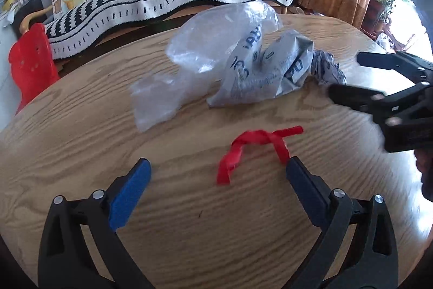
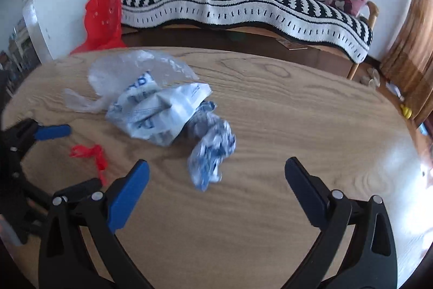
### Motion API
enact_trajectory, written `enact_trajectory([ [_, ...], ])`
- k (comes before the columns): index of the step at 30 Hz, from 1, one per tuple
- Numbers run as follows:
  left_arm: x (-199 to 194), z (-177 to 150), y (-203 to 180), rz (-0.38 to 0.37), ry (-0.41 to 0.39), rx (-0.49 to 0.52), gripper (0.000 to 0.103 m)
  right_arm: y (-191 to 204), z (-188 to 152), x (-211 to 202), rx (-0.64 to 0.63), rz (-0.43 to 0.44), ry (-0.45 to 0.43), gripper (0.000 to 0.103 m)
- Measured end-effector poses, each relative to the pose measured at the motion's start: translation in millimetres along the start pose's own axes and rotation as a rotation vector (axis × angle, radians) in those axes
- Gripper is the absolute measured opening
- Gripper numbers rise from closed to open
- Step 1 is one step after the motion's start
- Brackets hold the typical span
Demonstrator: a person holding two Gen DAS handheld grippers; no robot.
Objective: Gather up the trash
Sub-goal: 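Grasp the red ribbon with left gripper while right gripper grasps crumpled foil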
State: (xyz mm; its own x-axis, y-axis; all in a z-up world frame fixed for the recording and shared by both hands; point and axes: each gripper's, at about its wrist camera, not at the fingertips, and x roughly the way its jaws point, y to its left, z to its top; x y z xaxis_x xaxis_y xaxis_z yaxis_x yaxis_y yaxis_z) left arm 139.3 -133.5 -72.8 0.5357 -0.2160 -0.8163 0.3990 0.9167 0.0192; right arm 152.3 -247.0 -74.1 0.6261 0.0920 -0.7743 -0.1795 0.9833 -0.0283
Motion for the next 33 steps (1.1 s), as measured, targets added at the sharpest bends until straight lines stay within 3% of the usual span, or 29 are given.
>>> enact_trajectory([
  [4,2.3,2.6,-7.5,-0.019,0.0,0.027,0.097,-0.6,1.1,22.6,-0.036,-0.051,0.022,0.096],
  [10,2.3,2.3,-12.1,-0.044,-0.002,0.047,0.097,-20.4,1.9,33.7,0.052,0.019,0.052,0.097],
  [18,3.6,6.1,-9.8,-0.082,-0.012,0.043,0.095,-24.8,1.3,32.8,0.059,0.016,0.051,0.097],
  [21,2.3,6.1,-9.4,-0.066,-0.018,0.039,0.087,-18.9,0.4,31.2,0.051,0.019,0.046,0.094],
  [23,-0.3,6.2,-12.2,-0.063,-0.034,0.054,0.065,-14.5,-0.1,29.2,0.046,0.025,0.044,0.092],
  [25,-1.4,7.1,-14.1,-0.062,-0.044,0.065,0.054,-11.8,-0.1,26.8,0.039,0.032,0.034,0.083],
  [26,-2.2,7.0,-14.6,-0.066,-0.048,0.068,0.041,-9.8,-0.2,24.8,0.034,0.035,0.025,0.078],
  [28,-4.0,6.9,-14.5,-0.077,-0.056,0.07,0.028,-6.2,-0.6,20.3,0.023,0.048,0.005,0.043],
  [29,-5.1,6.4,-13.0,-0.088,-0.059,0.061,0.027,-4.8,-1.2,18.5,0.027,0.051,-0.001,0.032],
  [33,-10.0,0.5,-3.2,-0.156,-0.066,-0.003,0.024,-6.6,-6.0,6.4,0.066,0.046,-0.042,0.026],
])
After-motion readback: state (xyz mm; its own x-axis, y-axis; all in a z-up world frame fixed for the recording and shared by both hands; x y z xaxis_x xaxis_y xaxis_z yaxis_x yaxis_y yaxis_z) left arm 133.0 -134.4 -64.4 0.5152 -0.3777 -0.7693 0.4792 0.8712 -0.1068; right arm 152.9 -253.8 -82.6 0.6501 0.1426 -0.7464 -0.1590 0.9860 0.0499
